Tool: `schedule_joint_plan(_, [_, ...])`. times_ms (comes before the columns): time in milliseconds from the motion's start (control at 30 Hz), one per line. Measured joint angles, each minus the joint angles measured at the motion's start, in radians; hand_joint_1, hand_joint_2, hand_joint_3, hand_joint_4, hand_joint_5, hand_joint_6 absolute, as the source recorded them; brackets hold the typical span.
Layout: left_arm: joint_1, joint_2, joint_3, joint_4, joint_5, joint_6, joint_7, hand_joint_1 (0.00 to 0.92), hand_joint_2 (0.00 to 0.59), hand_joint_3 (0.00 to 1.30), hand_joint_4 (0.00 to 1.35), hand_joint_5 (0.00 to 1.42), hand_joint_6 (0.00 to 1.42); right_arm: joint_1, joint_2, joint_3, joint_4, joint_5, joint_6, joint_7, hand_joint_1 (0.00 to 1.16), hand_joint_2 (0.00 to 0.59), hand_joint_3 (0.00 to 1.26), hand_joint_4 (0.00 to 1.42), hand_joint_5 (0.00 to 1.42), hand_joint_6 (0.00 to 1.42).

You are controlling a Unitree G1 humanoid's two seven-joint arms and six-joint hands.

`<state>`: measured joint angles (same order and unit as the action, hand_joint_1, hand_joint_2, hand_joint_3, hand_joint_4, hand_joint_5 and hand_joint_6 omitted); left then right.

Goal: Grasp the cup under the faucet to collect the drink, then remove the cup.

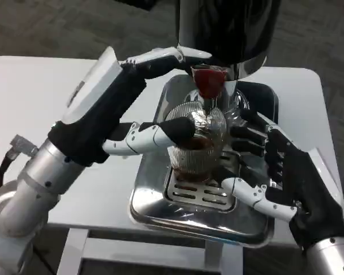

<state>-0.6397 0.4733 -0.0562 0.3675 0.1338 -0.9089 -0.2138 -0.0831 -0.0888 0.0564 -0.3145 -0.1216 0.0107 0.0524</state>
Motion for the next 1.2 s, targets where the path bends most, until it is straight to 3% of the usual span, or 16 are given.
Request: schedule_joint_plan(1200, [0.002,0.023,-0.011,-0.005,0.084,-0.025,0.091,0.0,0.126,0.65,0.44,0.45,0.32,0.005,0.001,-0.003,0.0,0.008,0.0,0.0,0.86,0.202,0.17,0.27,0.3,0.33])
